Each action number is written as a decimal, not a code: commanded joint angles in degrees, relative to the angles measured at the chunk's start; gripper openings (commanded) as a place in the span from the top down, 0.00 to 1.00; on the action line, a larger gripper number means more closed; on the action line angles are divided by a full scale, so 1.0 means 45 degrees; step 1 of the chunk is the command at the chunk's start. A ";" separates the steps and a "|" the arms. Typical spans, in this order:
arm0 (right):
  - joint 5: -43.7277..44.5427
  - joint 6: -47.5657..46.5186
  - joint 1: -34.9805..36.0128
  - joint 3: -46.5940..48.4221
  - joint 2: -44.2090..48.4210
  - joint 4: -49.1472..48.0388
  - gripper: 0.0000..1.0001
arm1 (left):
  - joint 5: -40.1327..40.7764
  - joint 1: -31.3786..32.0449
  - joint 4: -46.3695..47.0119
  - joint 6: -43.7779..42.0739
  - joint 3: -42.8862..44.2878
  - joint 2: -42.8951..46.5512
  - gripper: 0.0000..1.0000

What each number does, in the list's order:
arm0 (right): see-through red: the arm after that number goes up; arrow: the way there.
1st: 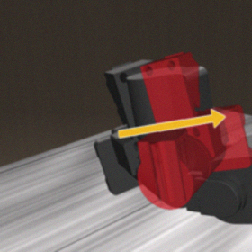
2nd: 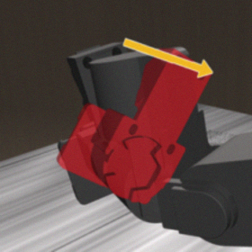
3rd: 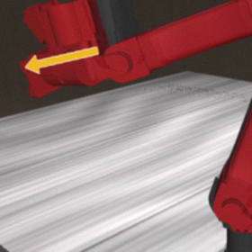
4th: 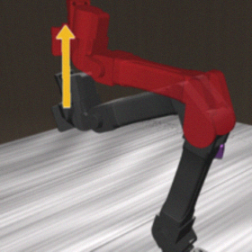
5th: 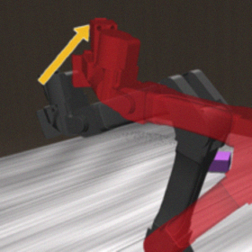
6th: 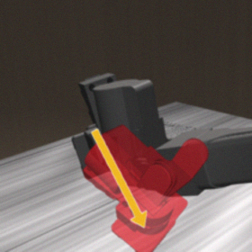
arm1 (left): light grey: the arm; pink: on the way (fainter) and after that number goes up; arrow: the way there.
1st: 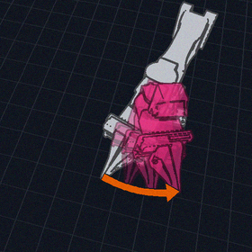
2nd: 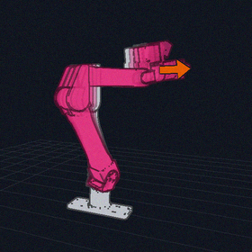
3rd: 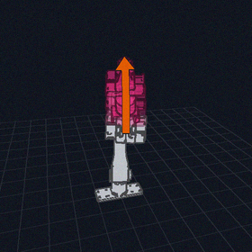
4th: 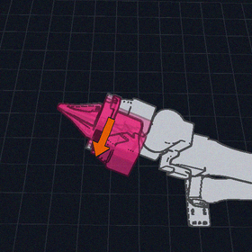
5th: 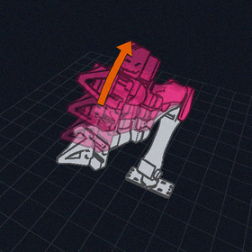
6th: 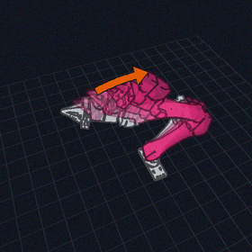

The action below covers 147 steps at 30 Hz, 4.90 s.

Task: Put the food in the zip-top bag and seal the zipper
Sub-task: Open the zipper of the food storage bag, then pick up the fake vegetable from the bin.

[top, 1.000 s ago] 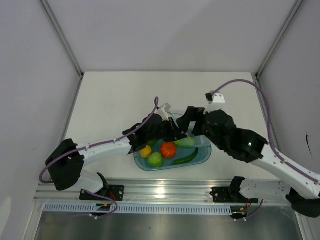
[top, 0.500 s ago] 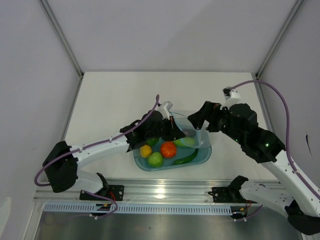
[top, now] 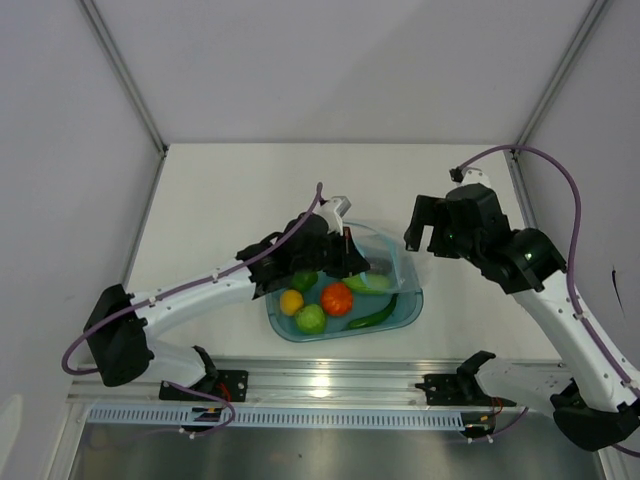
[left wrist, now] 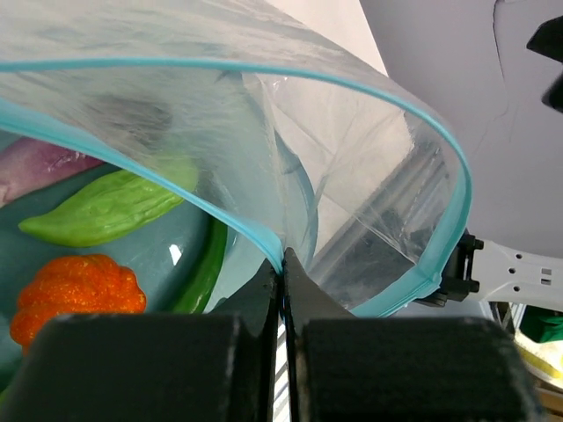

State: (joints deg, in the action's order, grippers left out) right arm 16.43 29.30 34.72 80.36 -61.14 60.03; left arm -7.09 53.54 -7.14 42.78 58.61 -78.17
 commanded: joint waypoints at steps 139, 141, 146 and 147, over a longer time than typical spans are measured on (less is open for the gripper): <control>0.2326 -0.0124 -0.0137 -0.2369 0.0755 0.2577 1.00 | 0.0345 -0.1663 -0.2437 -0.1012 -0.0190 -0.2453 0.27; 0.2346 -0.0105 -0.0137 -0.2330 0.0814 0.2636 1.00 | 0.0424 -0.1644 -0.2399 -0.0914 -0.0290 -0.2473 0.26; 0.2210 -0.0124 -0.0177 -0.2447 0.0795 0.2500 1.00 | -0.0122 -0.1605 -0.1892 -0.0777 -0.1050 -0.2531 0.27; 0.2093 -0.0105 -0.0176 -0.2466 0.0775 0.2442 1.00 | -0.0123 -0.1546 -0.1852 -0.0777 -0.1071 -0.2570 0.27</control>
State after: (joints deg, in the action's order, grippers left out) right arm 26.44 29.69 34.15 69.34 -58.28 71.68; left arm -6.79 46.17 -17.08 37.91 54.81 -89.36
